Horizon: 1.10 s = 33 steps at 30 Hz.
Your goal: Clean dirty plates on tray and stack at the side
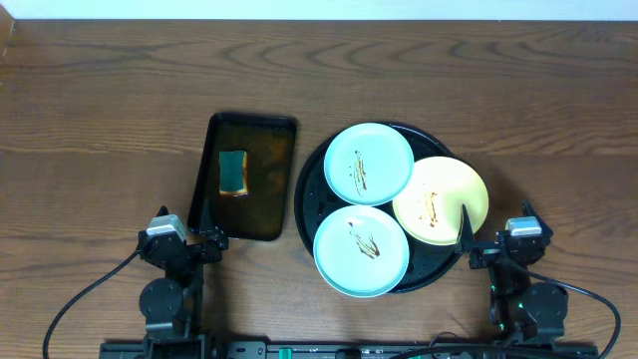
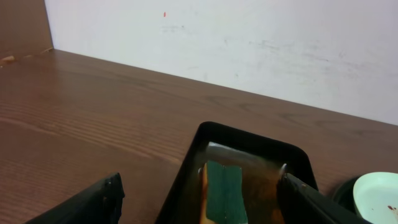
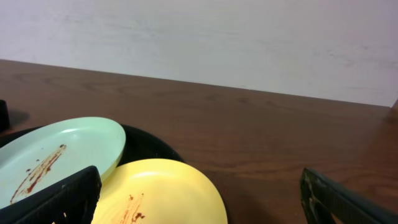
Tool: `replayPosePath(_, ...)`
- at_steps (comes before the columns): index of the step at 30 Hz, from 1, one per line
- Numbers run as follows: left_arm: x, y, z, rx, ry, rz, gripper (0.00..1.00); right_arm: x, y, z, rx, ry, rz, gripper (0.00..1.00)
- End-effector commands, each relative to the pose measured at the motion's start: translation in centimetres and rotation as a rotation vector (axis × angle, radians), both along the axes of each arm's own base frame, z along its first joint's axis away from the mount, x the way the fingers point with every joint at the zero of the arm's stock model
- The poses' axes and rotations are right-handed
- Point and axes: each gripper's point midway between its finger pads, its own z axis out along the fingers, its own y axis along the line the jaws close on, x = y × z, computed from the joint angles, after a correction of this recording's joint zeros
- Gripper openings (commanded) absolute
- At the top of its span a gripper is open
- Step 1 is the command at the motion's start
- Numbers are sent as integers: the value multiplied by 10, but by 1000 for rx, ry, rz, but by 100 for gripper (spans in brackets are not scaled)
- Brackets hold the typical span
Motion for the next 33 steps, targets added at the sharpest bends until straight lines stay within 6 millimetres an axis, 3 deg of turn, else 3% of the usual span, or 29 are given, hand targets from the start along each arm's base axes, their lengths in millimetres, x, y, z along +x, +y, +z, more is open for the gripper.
replayPosePath(1,-2,3,-15,15,54,16,79,0,1,0,10,1,2,99)
replayPosePath(29,-2,3,-15,14,52,15,79,0,1,0,10,1,2,99)
replayPosePath(33,1,3,13,-31,-65,19,79,0,1,0,10,1,2,99)
